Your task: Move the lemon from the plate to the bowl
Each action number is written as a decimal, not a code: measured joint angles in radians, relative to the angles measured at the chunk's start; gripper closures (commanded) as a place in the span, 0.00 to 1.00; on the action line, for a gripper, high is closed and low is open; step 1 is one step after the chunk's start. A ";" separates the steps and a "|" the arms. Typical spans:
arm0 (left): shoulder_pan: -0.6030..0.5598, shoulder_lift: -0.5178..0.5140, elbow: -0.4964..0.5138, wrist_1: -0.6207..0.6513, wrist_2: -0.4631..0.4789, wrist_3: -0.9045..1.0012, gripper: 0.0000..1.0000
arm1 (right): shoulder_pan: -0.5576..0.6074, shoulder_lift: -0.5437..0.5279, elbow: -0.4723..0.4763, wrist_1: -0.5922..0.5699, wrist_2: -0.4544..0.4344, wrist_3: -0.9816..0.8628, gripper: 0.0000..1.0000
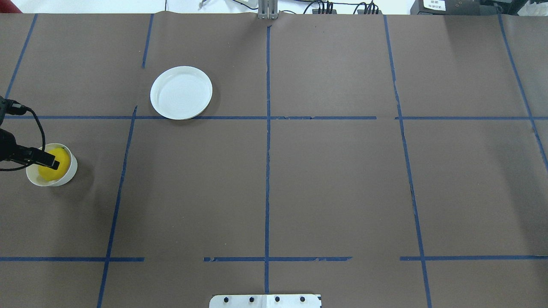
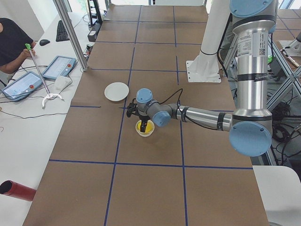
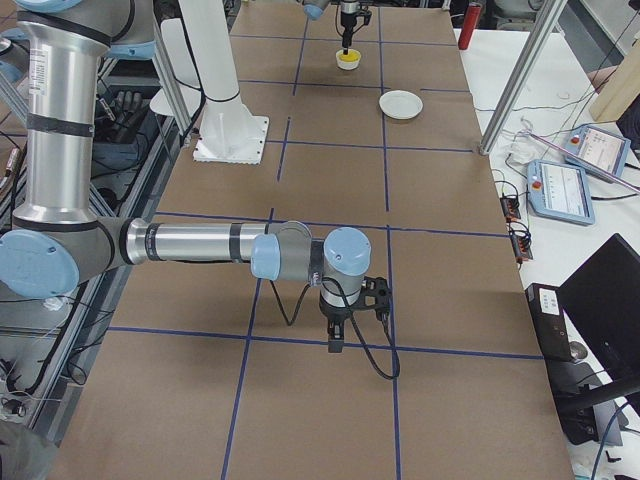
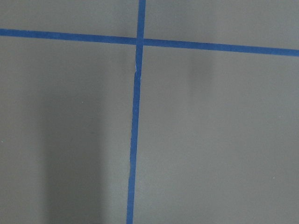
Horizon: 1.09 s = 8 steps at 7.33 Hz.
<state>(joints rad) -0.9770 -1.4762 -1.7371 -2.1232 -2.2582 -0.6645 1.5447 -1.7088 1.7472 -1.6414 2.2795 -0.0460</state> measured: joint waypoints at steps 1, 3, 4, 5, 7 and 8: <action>-0.023 0.024 -0.022 0.006 -0.017 0.007 0.00 | 0.000 0.000 0.000 0.000 0.000 0.000 0.00; -0.153 0.083 -0.034 0.031 -0.027 0.130 0.00 | 0.000 0.000 0.000 0.000 0.000 0.000 0.00; -0.240 0.093 -0.035 0.110 -0.027 0.227 0.00 | 0.000 0.000 0.000 0.000 0.000 0.000 0.00; -0.334 0.072 -0.039 0.254 -0.026 0.353 0.00 | 0.000 0.000 0.000 0.000 0.000 0.000 0.00; -0.520 -0.014 -0.039 0.545 -0.028 0.609 0.00 | 0.000 0.000 0.000 0.000 0.000 0.000 0.00; -0.564 -0.026 -0.037 0.611 -0.029 0.679 0.00 | 0.000 0.000 0.000 0.000 0.000 0.000 0.00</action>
<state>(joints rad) -1.5413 -1.5023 -1.7739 -1.5122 -2.2869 0.0150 1.5447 -1.7089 1.7472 -1.6414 2.2795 -0.0460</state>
